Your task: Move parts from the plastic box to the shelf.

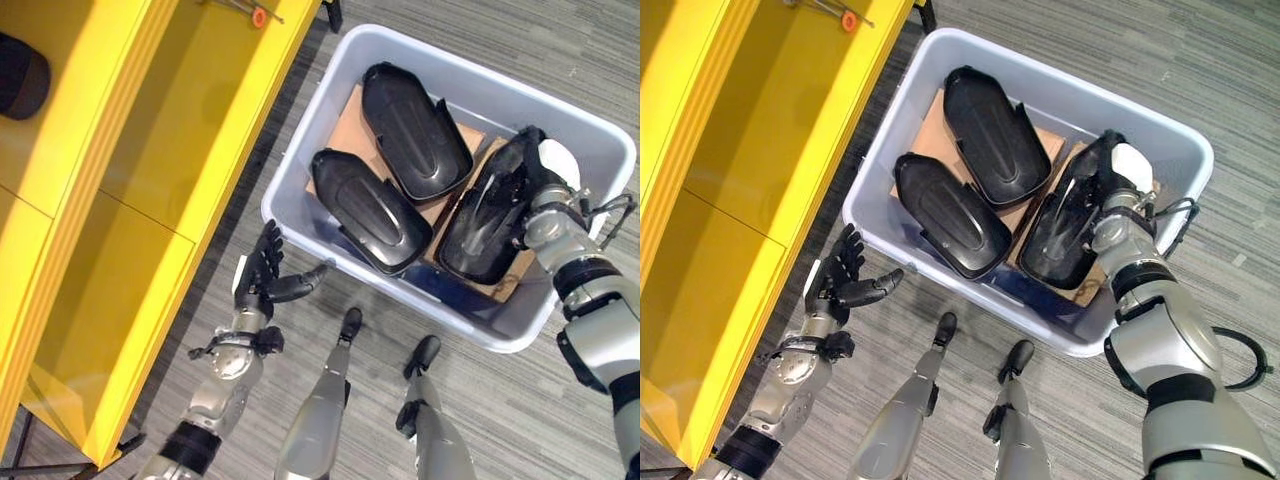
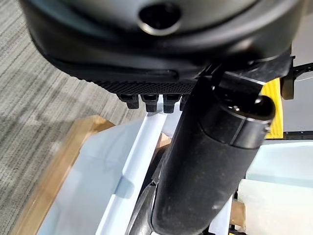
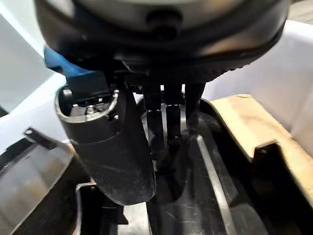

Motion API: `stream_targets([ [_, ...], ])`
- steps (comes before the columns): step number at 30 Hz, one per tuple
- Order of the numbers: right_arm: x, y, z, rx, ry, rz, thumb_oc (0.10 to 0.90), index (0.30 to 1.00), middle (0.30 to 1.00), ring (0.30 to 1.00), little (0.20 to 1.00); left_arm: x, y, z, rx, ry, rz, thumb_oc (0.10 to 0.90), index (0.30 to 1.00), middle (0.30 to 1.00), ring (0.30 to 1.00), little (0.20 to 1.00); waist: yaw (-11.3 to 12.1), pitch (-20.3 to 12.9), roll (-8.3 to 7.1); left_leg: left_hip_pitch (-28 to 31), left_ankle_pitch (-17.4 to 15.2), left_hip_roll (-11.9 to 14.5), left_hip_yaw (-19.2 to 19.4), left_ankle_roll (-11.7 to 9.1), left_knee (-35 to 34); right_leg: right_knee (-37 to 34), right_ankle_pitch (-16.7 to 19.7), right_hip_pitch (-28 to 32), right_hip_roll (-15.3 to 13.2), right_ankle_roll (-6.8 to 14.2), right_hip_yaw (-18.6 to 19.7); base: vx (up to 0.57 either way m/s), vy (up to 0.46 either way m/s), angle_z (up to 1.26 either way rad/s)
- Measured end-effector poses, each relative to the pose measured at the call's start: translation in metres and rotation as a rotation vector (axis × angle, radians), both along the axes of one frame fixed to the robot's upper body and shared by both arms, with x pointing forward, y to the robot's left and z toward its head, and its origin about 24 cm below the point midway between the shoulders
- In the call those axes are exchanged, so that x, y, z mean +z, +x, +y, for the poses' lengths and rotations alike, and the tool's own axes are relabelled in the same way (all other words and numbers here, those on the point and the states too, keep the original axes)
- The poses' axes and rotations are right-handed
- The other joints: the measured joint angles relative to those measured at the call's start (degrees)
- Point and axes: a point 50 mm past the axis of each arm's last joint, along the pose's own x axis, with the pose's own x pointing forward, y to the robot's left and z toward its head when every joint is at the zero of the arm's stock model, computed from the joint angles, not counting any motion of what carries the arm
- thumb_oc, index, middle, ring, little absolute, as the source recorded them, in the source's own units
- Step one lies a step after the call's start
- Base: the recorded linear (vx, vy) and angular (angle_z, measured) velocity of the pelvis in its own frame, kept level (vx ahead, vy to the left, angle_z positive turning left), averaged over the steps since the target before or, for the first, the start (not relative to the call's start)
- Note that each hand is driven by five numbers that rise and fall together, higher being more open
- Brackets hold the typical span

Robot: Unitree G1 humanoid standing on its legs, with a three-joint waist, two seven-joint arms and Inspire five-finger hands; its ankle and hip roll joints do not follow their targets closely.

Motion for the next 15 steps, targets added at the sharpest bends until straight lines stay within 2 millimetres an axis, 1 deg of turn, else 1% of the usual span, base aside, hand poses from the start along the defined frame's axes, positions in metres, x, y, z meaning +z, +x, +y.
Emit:
stream_targets([
  [1, 0.002, 0.002, 0.008, 0.036, -0.047, 0.001, 0.900, 1.000, 1.000, 1.000, 1.000, 0.000, 0.000, 0.000, 0.007, 0.000, 0.001, 0.900, 1.000, 1.000, 1.000, 1.000, -0.6, 0.0, -0.07, 0.0, 0.0, 0.0, 0.1, 0.0, 0.0, 0.0, 0.1, 0.0, 0.0, 0.1, 0.1, 0.00, 0.000, 0.00],
  [4, 0.004, 0.003, 0.014, 0.065, -0.116, -0.001, 0.900, 1.000, 1.000, 1.000, 1.000, 0.000, 0.000, 0.001, 0.018, -0.002, 0.002, 0.900, 1.000, 1.000, 1.000, 1.000, -0.8, 0.1, -0.16, 0.1, 0.0, 0.1, 0.2, 0.0, 0.0, 0.0, 0.1, 0.0, 0.0, 0.1, 0.2, 0.00, 0.003, -0.01],
  [5, 0.007, 0.004, 0.018, 0.085, -0.161, -0.003, 0.900, 1.000, 1.000, 1.000, 1.000, 0.001, 0.000, 0.002, 0.024, -0.002, -0.002, 0.900, 1.000, 1.000, 1.000, 1.000, -1.4, 0.2, -0.36, 0.2, 0.0, 0.1, 0.3, 0.0, 0.0, 0.0, 0.1, 0.0, 0.1, 0.1, 0.3, 0.00, 0.007, -0.05],
  [6, 0.013, 0.005, 0.032, 0.147, -0.242, -0.021, 0.900, 1.000, 1.000, 1.000, 1.000, 0.000, -0.001, 0.007, 0.047, -0.006, 0.000, 0.900, 1.000, 1.000, 1.000, 1.000, -2.1, 0.6, -1.01, 0.4, 0.0, 0.2, 0.6, 0.0, 0.0, 0.0, 0.2, 0.1, 0.2, 0.1, 0.5, 0.00, 0.001, -0.09],
  [8, 0.017, 0.005, 0.039, 0.181, -0.270, -0.040, 0.900, 1.000, 1.000, 1.000, 1.000, -0.001, -0.002, 0.008, 0.063, -0.008, 0.000, 0.900, 1.000, 1.000, 1.000, 1.000, -2.2, 0.9, -1.54, 0.7, 0.0, 0.2, 1.0, 0.0, 0.0, 0.0, 0.4, 0.3, 0.2, 0.0, 1.0, 0.00, -0.004, -0.09],
  [10, 0.021, 0.006, 0.047, 0.211, -0.304, -0.058, 0.900, 1.000, 1.000, 1.000, 1.000, 0.000, -0.002, 0.012, 0.081, -0.011, -0.008, 0.900, 1.000, 1.000, 1.000, 1.000, -2.7, 1.6, -2.78, 1.3, 0.0, 0.3, 1.2, 0.0, 0.0, 0.0, 0.5, 0.9, 0.2, 0.0, 1.2, 0.00, 0.006, -0.03],
  [11, 0.026, 0.004, 0.057, 0.251, -0.314, -0.085, 0.900, 1.000, 1.000, 1.000, 1.000, 0.003, -0.003, 0.017, 0.101, -0.016, -0.029, 0.900, 1.000, 1.000, 1.000, 1.000, -3.8, 2.1, -3.74, 1.4, 0.0, 0.3, 1.2, 0.1, 0.0, 0.0, 0.6, 0.9, 0.3, 0.1, 1.2, -0.02, 0.020, -0.03],
  [12, 0.031, 0.003, 0.067, 0.295, -0.315, -0.114, 0.900, 1.000, 1.000, 1.000, 1.000, 0.005, -0.004, 0.022, 0.123, -0.015, -0.042, 0.900, 1.000, 1.000, 1.000, 1.000, -4.1, 2.5, -4.47, 1.5, 0.1, 0.3, 1.4, 0.1, 0.0, 0.0, 0.7, 0.9, 0.3, 0.0, 1.4, -0.01, 0.007, -0.05],
  [13, 0.033, 0.001, 0.072, 0.320, -0.311, -0.131, 0.900, 1.000, 1.000, 1.000, 1.000, 0.004, -0.005, 0.024, 0.133, -0.017, -0.043, 0.900, 1.000, 1.000, 1.000, 1.000, -4.5, 2.6, -4.95, 1.6, 0.1, 0.3, 1.5, 0.1, 0.0, 0.0, 0.8, 0.9, 0.3, 0.0, 1.7, -0.02, 0.010, -0.08],
  [14, 0.035, -0.002, 0.083, 0.367, -0.325, -0.156, 0.900, 1.000, 1.000, 1.000, 1.000, 0.005, -0.006, 0.028, 0.151, -0.014, -0.049, 0.900, 1.000, 1.000, 1.000, 1.000, -5.0, 2.6, -5.49, 1.6, 0.1, 0.3, 1.7, 0.2, 0.0, 0.0, 0.9, 0.9, 0.3, 0.0, 1.9, -0.02, 0.013, -0.11],
  [15, 0.034, -0.005, 0.092, 0.408, -0.315, -0.176, 0.900, 1.000, 1.000, 1.000, 1.000, 0.005, -0.007, 0.029, 0.163, -0.015, -0.048, 0.900, 1.000, 1.000, 1.000, 1.000, -5.1, 2.6, -5.98, 1.8, 0.1, 0.3, 2.1, 0.2, 0.0, 0.0, 1.0, 0.8, 0.3, 0.0, 2.3, -0.02, 0.012, -0.11],
])
